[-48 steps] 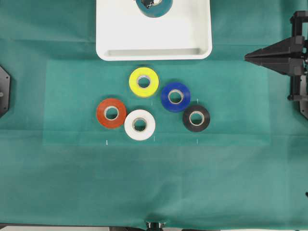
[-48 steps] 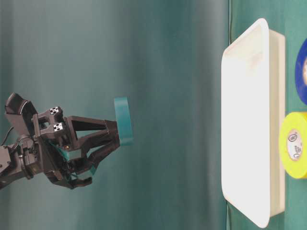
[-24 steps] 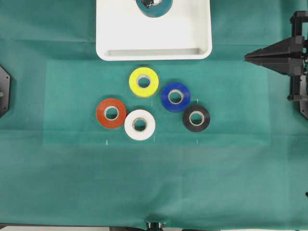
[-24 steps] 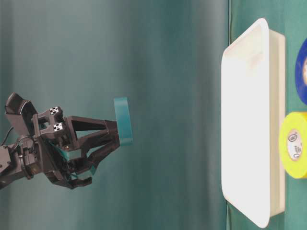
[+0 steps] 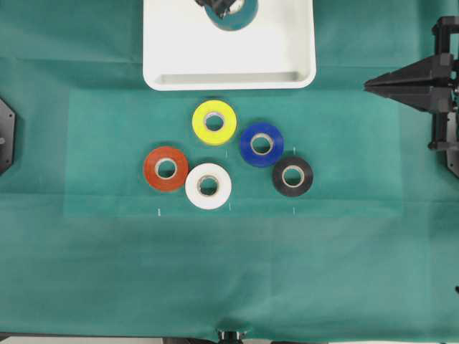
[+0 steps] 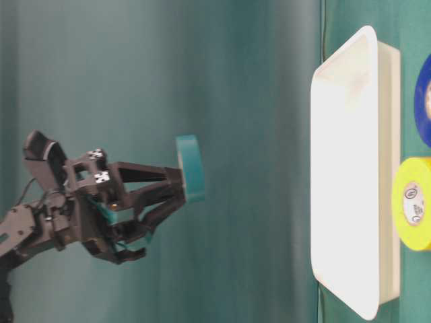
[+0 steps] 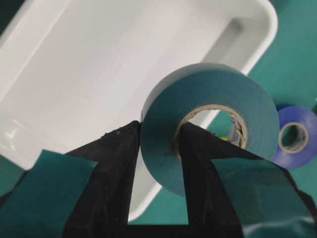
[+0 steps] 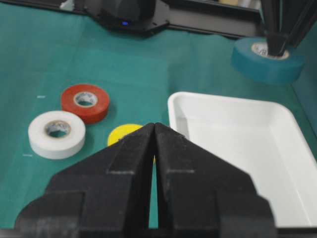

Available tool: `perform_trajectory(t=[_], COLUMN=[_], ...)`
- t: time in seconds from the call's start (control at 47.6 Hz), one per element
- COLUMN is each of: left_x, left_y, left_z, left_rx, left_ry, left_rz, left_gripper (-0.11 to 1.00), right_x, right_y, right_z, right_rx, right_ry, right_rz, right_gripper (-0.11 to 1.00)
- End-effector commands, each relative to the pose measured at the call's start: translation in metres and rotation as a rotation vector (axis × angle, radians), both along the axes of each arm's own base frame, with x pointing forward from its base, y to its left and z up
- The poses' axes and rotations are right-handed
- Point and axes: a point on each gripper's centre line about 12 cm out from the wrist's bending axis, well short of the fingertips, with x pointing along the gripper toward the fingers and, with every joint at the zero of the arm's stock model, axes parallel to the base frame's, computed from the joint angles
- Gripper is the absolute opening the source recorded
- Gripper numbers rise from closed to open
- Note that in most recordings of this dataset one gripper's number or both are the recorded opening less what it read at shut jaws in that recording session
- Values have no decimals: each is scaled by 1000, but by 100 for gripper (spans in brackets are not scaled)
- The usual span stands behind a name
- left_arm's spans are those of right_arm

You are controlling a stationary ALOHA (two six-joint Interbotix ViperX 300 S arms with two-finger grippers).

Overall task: Pick up the tape from a random location and place it into the white case.
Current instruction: 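Lower the teal roll into the white tray with the left gripper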

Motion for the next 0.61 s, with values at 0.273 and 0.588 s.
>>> perform_trajectory(t=[0.273,0.588], left_x=[-5,5], left_y=[19,32], left_z=[-41,-89], left_rx=[20,24], left_ry=[-35,-45], left_rz=[40,56], left_gripper=[22,22], right_x=[3,5], right_y=[-1,-1], right_z=[7,4], right_rx=[-3,-3], right_ry=[-15,-3], right_rz=[-1,-1], right_gripper=[2,2])
